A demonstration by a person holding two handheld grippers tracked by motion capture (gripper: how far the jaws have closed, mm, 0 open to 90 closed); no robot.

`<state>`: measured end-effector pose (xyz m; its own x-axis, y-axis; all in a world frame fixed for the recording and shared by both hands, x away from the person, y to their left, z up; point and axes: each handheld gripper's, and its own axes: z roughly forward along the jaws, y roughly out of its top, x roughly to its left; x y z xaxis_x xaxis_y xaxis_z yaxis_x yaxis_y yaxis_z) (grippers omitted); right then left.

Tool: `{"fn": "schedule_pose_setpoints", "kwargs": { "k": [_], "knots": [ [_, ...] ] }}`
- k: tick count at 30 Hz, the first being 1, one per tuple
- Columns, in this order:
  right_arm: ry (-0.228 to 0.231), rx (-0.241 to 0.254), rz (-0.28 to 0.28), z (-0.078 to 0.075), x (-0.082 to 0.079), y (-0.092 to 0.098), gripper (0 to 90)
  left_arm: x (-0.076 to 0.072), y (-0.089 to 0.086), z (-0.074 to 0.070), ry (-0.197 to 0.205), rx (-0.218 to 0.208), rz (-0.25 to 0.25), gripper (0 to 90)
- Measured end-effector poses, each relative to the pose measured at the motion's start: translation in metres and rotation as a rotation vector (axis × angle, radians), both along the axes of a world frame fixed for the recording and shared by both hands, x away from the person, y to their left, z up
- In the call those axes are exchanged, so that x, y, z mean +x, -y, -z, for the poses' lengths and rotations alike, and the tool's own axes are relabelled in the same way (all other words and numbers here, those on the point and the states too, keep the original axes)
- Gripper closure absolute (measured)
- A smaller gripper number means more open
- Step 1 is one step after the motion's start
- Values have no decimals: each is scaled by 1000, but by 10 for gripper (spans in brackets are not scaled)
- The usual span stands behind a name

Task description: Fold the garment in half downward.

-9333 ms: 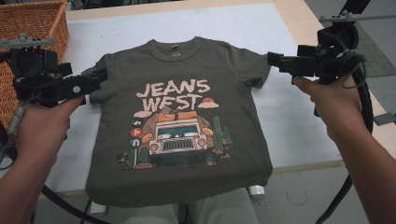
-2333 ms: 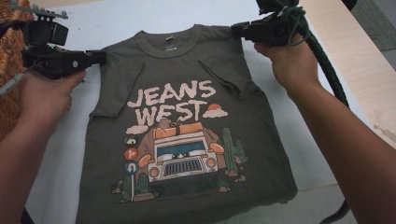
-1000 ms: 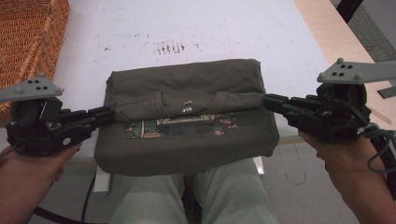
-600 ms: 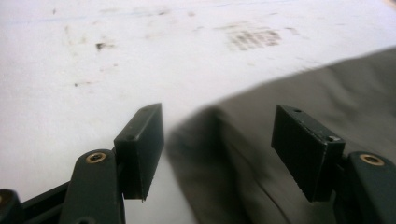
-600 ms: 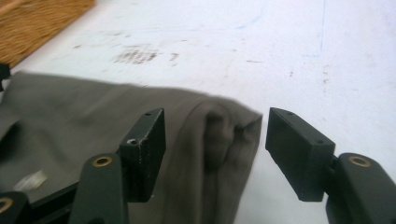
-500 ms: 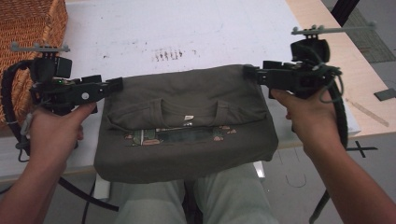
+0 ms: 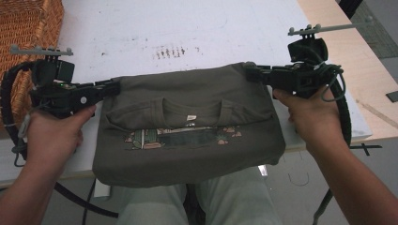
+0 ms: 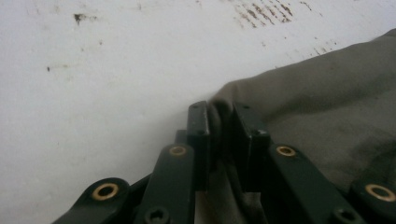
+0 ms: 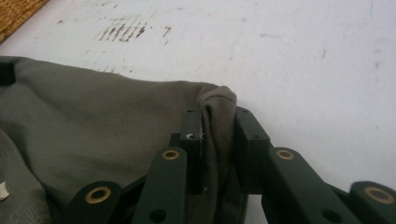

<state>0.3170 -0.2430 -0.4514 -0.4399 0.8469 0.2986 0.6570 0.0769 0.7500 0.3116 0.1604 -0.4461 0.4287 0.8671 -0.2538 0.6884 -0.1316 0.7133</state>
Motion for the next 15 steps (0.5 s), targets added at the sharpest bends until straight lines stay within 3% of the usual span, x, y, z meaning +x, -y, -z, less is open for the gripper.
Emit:
{"fn": "schedule_pose_setpoints", "kwargs": {
  "k": [5,15],
  "knots": [
    [21,4,11,-8,20,-2,771,22,-3,-10,17,-2,-15,789],
    [36,-13,29,-18,89,-17,770,83,-10,-16,34,23,-56,788]
  ]
}}
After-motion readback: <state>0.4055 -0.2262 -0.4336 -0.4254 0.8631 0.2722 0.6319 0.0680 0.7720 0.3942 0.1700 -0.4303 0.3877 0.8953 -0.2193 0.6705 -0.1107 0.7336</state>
